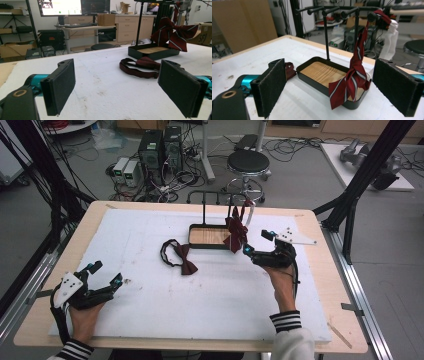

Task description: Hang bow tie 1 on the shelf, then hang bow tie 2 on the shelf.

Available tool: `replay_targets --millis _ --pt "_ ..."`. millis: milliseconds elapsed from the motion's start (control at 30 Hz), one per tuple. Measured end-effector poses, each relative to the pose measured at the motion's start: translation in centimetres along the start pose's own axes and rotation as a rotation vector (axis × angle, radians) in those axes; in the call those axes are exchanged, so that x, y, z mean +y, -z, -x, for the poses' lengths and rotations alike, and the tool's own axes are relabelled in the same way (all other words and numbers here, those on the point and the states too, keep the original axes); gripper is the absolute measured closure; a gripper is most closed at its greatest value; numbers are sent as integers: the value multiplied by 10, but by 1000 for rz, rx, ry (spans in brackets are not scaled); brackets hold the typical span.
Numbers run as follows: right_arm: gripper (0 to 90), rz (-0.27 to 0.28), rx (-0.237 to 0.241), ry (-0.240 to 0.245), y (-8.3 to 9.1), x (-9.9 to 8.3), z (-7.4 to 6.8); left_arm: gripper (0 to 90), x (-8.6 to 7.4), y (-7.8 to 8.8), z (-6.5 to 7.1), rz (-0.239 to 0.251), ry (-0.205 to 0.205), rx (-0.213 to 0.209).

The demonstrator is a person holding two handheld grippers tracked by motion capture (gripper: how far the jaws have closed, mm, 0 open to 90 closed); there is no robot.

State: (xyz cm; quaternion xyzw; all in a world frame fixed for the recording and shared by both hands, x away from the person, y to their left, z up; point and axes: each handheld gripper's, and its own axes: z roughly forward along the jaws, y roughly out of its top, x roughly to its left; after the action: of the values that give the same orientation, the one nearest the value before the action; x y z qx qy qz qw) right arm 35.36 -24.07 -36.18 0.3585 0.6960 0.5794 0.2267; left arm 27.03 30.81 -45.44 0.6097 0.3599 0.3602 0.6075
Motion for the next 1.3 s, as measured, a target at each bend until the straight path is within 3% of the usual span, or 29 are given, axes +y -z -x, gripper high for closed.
replay_targets --millis 67,267,700,733,800,1067,1300 --pt "114 37 -22 36 12 -11 -9 149 0 0 0 0 1 0" --pt "114 51 -60 57 28 -30 -17 149 0 0 0 0 2 0" --pt "114 105 -105 -1 52 -65 -18 149 0 0 0 0 3 -1" --pt "114 84 -105 -12 52 -66 -19 149 0 0 0 0 3 -1" --pt "114 65 -99 18 52 -65 -22 149 0 0 0 0 3 -1" --pt "114 74 -76 41 50 -65 -27 148 0 0 0 0 8 -1" --pt "114 71 -83 22 54 -65 -26 149 0 0 0 0 8 -1"
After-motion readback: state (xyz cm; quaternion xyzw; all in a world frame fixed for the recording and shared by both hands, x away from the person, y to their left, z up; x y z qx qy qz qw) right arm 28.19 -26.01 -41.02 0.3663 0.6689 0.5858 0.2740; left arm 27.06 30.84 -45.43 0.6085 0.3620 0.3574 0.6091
